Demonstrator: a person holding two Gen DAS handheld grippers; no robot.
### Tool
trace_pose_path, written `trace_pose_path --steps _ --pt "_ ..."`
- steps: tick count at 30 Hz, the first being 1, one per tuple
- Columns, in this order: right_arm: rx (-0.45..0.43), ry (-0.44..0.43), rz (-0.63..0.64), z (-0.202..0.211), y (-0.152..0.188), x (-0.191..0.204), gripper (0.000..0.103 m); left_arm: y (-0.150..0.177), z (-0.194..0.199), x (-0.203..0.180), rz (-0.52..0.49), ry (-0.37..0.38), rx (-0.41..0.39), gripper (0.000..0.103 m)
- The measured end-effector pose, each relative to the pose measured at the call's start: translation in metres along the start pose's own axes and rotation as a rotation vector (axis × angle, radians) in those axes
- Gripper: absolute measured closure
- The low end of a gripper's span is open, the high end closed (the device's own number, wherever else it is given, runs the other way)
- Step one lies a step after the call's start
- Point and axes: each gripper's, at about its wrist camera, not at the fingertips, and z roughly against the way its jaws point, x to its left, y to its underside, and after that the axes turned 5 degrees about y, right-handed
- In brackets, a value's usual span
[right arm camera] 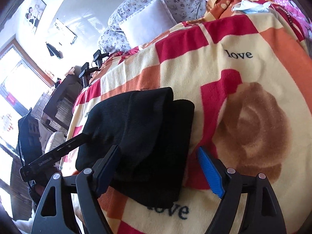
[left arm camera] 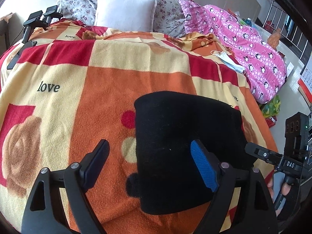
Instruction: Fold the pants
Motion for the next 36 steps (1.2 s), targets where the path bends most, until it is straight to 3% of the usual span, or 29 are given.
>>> trace_pose_path --steps 5,13,17,18,19,20,22,25,32,36 --pt "-0.01 -0.045 -0.018 -0.008 -0.005 -0.002 0.019 0.002 -0.013 -0.004 -0.012 0.012 0.029 0.017" --pt "-0.014 -0.034 0.027 -0.02 -0.01 0.008 0.018 0.0 -0.02 0.001 0.025 0.023 0.014 0.013" --pt "-0.043 -0.01 0.042 -0.022 -0.008 0.013 0.022 0.002 -0.031 0.005 0.074 0.084 0.024 0.013" --pt "-0.051 0.002 0.047 -0.022 -0.008 0.014 0.03 0.002 -0.03 0.005 0.079 0.09 0.021 0.017" --pt "-0.057 0.002 0.049 -0.021 -0.007 0.014 0.034 0.002 -0.029 0.002 0.073 0.103 0.029 0.032" --pt "-0.063 -0.002 0.046 -0.02 -0.007 0.014 0.037 0.001 -0.026 -0.004 0.058 0.121 0.03 0.037" --pt "-0.081 0.004 0.057 -0.012 -0.008 0.018 0.046 -0.001 -0.02 -0.015 0.011 0.086 0.023 0.046" --pt "-0.113 -0.017 0.072 -0.001 -0.019 0.026 0.052 -0.01 -0.012 -0.025 -0.03 0.084 0.018 0.056" --pt "-0.163 -0.037 0.132 0.003 -0.054 0.051 0.052 -0.05 -0.004 -0.029 -0.06 0.062 -0.057 0.058" --pt "-0.169 -0.043 0.133 -0.012 -0.077 0.057 0.052 -0.068 -0.014 -0.021 -0.051 0.039 -0.058 0.058"
